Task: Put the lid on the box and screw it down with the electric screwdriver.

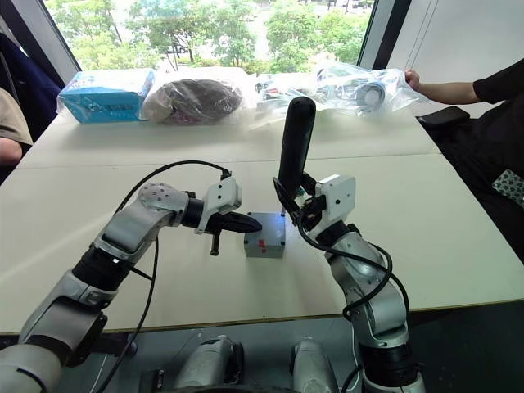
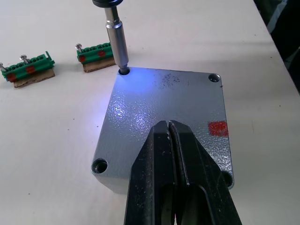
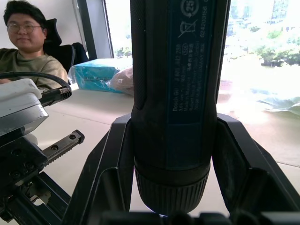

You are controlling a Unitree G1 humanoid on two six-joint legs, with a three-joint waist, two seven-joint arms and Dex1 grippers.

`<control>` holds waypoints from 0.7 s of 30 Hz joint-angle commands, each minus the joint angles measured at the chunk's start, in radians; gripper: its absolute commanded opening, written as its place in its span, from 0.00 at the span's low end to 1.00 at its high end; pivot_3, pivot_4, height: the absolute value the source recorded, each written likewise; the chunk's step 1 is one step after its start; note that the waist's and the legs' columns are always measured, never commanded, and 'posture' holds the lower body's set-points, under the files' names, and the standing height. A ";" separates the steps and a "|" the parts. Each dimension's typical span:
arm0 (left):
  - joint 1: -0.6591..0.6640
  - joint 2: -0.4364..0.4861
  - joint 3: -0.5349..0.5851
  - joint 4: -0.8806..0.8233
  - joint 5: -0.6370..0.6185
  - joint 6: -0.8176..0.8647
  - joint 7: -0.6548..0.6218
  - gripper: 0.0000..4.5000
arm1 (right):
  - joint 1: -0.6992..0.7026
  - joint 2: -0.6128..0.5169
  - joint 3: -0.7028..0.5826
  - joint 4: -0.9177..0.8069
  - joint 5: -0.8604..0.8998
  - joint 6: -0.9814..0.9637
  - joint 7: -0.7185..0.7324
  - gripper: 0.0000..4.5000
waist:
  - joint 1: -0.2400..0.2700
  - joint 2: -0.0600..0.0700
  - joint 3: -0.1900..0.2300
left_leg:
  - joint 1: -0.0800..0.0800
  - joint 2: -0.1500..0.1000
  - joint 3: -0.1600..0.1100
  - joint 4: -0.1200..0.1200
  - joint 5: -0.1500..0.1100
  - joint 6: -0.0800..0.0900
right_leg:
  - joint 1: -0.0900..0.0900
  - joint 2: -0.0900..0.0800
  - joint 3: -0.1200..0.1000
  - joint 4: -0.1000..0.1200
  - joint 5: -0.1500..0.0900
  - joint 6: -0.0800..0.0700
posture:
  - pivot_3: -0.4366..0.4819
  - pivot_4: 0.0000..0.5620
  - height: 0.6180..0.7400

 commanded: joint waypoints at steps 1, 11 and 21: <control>0.021 -0.006 0.005 0.019 -0.002 0.021 0.003 0.00 | -0.118 -0.057 -0.080 -0.103 0.030 0.160 -0.064 0.39 | 0.001 0.004 0.003 | -0.001 0.000 0.000 0.000 0.000 0.000 | -0.001 0.000 0.000 0.000 0.000 0.000 | 0.48 0.27 1.00; 0.037 -0.090 0.134 -0.015 -0.074 0.082 0.146 0.00 | -0.519 -0.240 -0.408 -0.036 0.322 0.654 -0.155 0.39 | 0.020 0.010 0.009 | -0.018 -0.002 0.001 0.002 0.001 0.001 | -0.012 0.000 -0.002 0.002 0.002 -0.001 | 0.48 0.27 1.00; -0.015 0.058 0.193 -0.208 -0.235 0.254 0.021 0.00 | -0.560 -0.545 -0.496 0.408 0.576 1.192 -0.135 0.39 | 0.019 0.012 0.023 | -0.021 -0.002 0.004 0.002 0.001 0.001 | -0.014 0.004 -0.002 0.002 0.002 -0.001 | 0.48 0.27 1.00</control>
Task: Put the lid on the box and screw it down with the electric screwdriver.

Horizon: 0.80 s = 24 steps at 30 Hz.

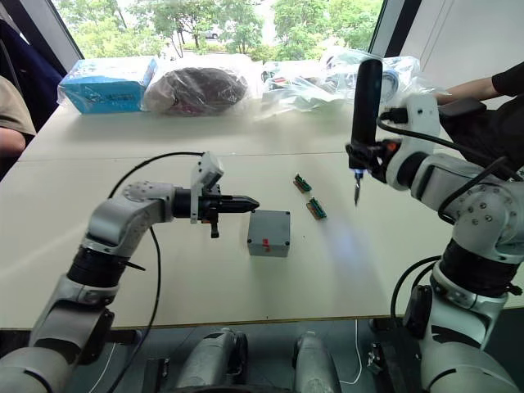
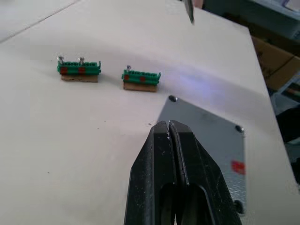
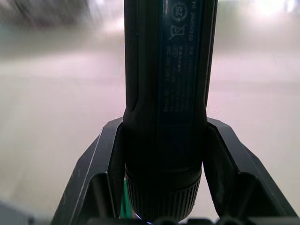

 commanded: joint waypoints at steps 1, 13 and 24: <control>0.008 0.075 -0.022 -0.122 -0.009 -0.026 -0.064 0.00 | -0.005 -0.128 0.019 0.174 0.198 0.007 -0.008 0.39 | -0.001 0.001 0.001 | 0.000 0.000 0.001 -0.001 0.000 0.000 | 0.000 0.000 0.000 0.000 0.000 0.000 | 0.48 0.27 1.00; 0.106 0.102 -0.051 -0.246 -0.011 -0.017 -0.020 0.00 | -0.041 -0.295 0.283 0.530 0.403 0.007 -0.093 0.39 | -0.019 -0.002 0.007 | -0.002 0.001 0.002 0.001 0.000 0.001 | -0.002 0.003 0.002 0.000 0.002 0.004 | 0.48 0.27 1.00; 0.100 0.115 -0.051 -0.216 -0.003 -0.028 -0.013 0.00 | -0.075 -0.282 0.355 0.575 0.339 0.007 -0.075 0.90 | -0.018 -0.002 0.007 | -0.005 0.001 0.002 0.003 0.000 0.001 | -0.005 0.004 0.002 0.001 0.003 0.007 | 0.48 0.27 1.00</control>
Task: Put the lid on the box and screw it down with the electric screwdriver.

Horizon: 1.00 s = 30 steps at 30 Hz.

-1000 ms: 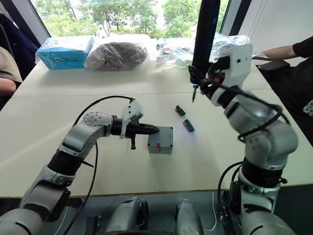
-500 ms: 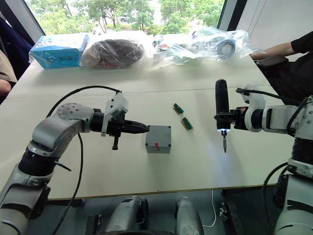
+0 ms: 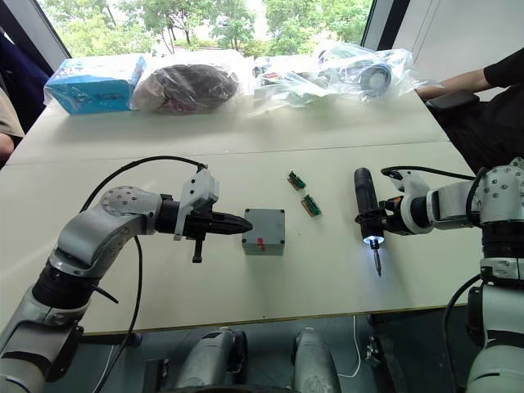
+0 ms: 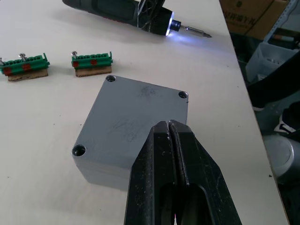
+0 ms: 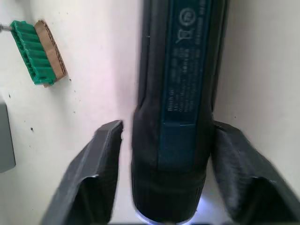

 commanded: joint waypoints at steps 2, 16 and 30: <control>-0.025 0.021 0.010 0.001 -0.001 -0.023 -0.010 0.00 | -0.019 -0.014 -0.017 -0.034 -0.034 0.006 0.014 0.99 | 0.001 0.000 0.000 | 0.000 0.000 0.000 0.001 0.000 0.000 | 0.000 0.000 0.000 0.000 0.000 0.000 | 0.48 0.27 1.00; -0.087 0.075 0.162 0.187 -0.035 0.002 0.029 0.00 | 0.026 0.005 -0.196 -0.552 0.020 -0.031 0.256 0.99 | 0.002 0.000 0.000 | -0.008 0.001 -0.003 0.008 0.000 0.001 | -0.004 0.002 -0.001 0.001 0.002 0.004 | 0.48 0.27 1.00; 0.007 -0.033 -0.052 0.216 0.164 -0.139 0.105 0.00 | 0.516 0.008 0.269 -1.023 -0.471 -0.662 0.507 0.99 | 0.022 -0.004 0.000 | -0.008 0.001 -0.002 0.016 -0.001 0.001 | -0.001 0.000 0.000 0.001 0.002 0.002 | 0.48 0.27 1.00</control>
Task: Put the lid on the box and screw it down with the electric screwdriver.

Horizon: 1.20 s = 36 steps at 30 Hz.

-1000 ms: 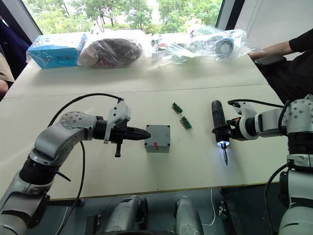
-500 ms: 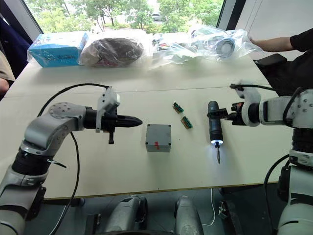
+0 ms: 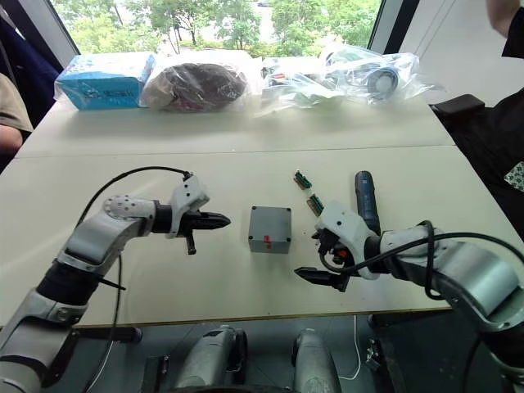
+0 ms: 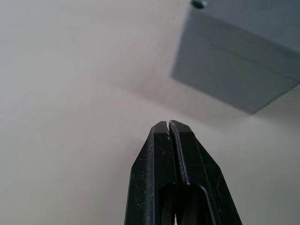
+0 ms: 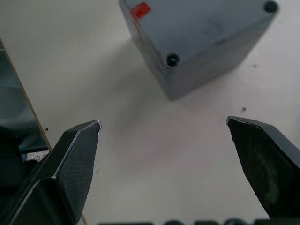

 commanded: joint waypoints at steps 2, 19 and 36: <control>-0.020 -0.036 -0.022 -0.035 0.006 -0.009 -0.003 0.00 | 0.010 0.074 0.046 0.016 -0.085 -0.046 -0.026 0.99 | 0.000 0.000 0.000 | 0.000 0.000 0.000 0.000 0.000 0.000 | 0.000 0.000 0.000 0.000 0.000 0.000 | 0.48 0.27 1.00; -0.105 -0.128 -0.030 0.119 0.082 -0.075 0.030 0.00 | 0.015 0.166 -0.082 -0.121 0.047 0.143 -0.041 0.99 | 0.000 0.000 0.000 | 0.000 -0.001 -0.001 0.000 0.000 0.000 | 0.000 0.000 0.000 0.004 0.002 0.003 | 0.48 0.27 1.00; -0.008 -0.093 -0.047 -0.024 0.030 0.001 -0.036 0.00 | -0.096 0.066 0.068 0.192 -0.283 -0.182 0.146 0.99 | 0.001 0.000 0.000 | 0.001 -0.001 -0.001 0.001 0.000 0.000 | 0.000 0.000 0.000 0.004 0.002 0.003 | 0.48 0.27 1.00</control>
